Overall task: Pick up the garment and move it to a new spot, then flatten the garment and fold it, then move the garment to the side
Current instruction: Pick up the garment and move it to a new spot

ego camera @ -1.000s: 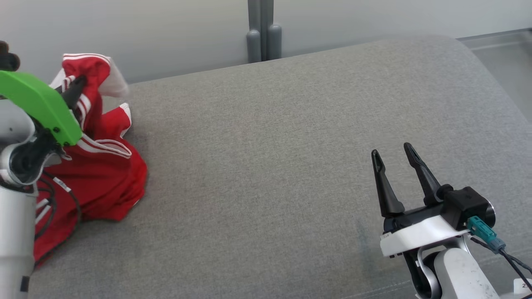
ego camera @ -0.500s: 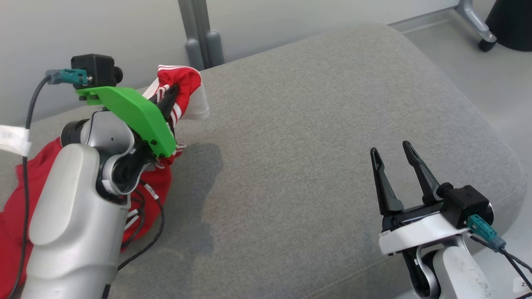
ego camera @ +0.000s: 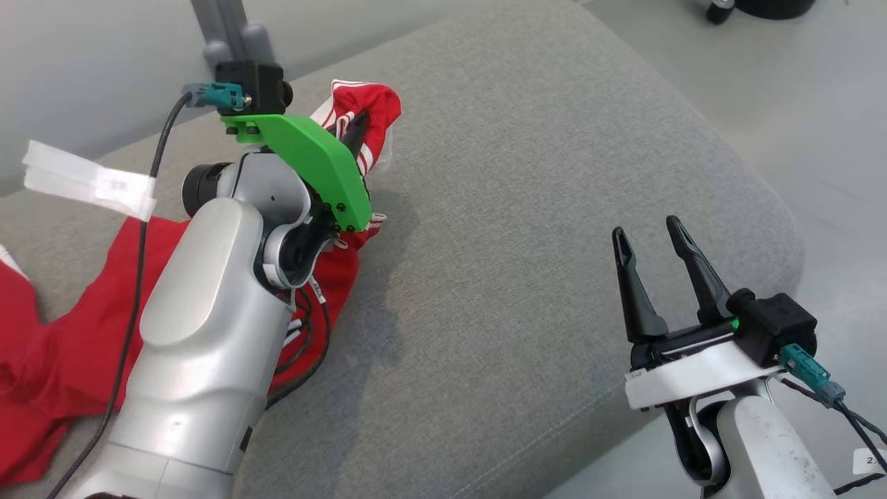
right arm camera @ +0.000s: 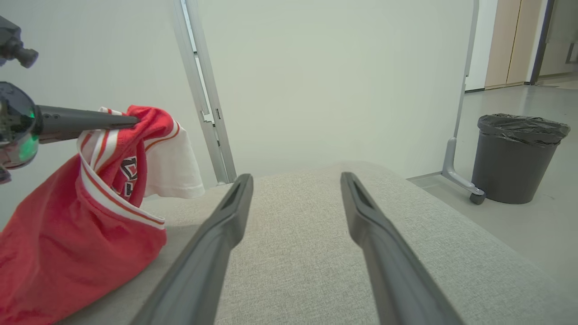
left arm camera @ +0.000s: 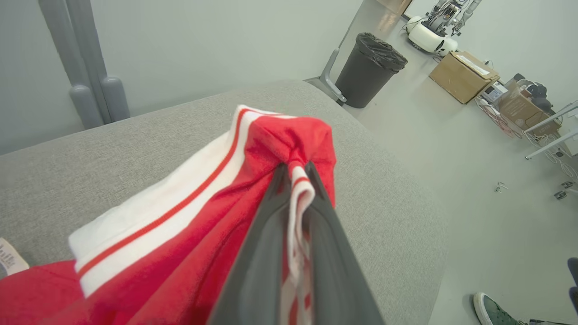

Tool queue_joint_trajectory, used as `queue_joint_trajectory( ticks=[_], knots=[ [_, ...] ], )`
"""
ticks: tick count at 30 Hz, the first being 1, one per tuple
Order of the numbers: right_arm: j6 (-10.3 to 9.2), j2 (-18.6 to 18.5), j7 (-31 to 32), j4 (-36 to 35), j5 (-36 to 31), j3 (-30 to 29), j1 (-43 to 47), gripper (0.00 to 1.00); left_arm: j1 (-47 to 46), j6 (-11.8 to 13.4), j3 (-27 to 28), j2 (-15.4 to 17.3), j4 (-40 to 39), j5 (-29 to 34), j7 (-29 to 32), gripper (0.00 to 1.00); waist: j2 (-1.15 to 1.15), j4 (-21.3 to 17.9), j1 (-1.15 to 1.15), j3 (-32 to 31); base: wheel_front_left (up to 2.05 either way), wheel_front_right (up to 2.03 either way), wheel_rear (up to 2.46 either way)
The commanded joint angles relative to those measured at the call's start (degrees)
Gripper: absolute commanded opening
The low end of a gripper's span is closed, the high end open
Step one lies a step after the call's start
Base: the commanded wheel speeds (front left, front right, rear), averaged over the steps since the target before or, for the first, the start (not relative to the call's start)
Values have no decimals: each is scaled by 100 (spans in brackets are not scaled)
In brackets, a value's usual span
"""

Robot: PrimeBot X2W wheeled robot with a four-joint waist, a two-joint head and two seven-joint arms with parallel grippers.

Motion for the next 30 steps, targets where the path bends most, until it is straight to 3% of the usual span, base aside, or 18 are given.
queue_joint_trajectory(
  ticks=[1, 11, 12, 13, 14, 21, 30],
  knots=[
    [0, -1, -14, -30, 63, 10, -41, 100, -152, -33, -12, -21, 85, 28, -84, 0, 0, -311, 0, 254, 0, 0, 0],
    [0, 2, -14, -84, 287, 49, -95, 100, -783, -156, -669, -121, 1139, 3, -688, 0, 0, -775, 0, 573, 0, 0, 0],
    [0, 2, -14, -92, 296, 39, -84, 100, -816, -168, -789, -123, 1201, -93, -749, 10, 0, -784, 0, 587, 0, 0, 0],
    [0, 2, -14, -101, 299, 32, -77, 100, -841, -176, -923, -123, 1261, -194, -783, 62, 0, -789, 0, 600, 0, 0, 0],
    [0, 0, -14, -110, 300, 18, -74, 100, -867, -175, -1045, -123, 1302, -281, -830, 100, 0, -791, 0, 611, 0, 0, 0],
    [0, 0, -14, -46, 232, 0, -64, 100, -1025, -184, -1506, -125, 1510, -695, -1168, 100, 0, -667, 0, 520, 0, 0, 0],
    [0, -5, -14, -19, -17, -109, -113, 100, -1258, -132, -1906, -121, 1443, -939, -1834, 100, 0, 211, 0, 296, 0, 0, 0]
  ],
)
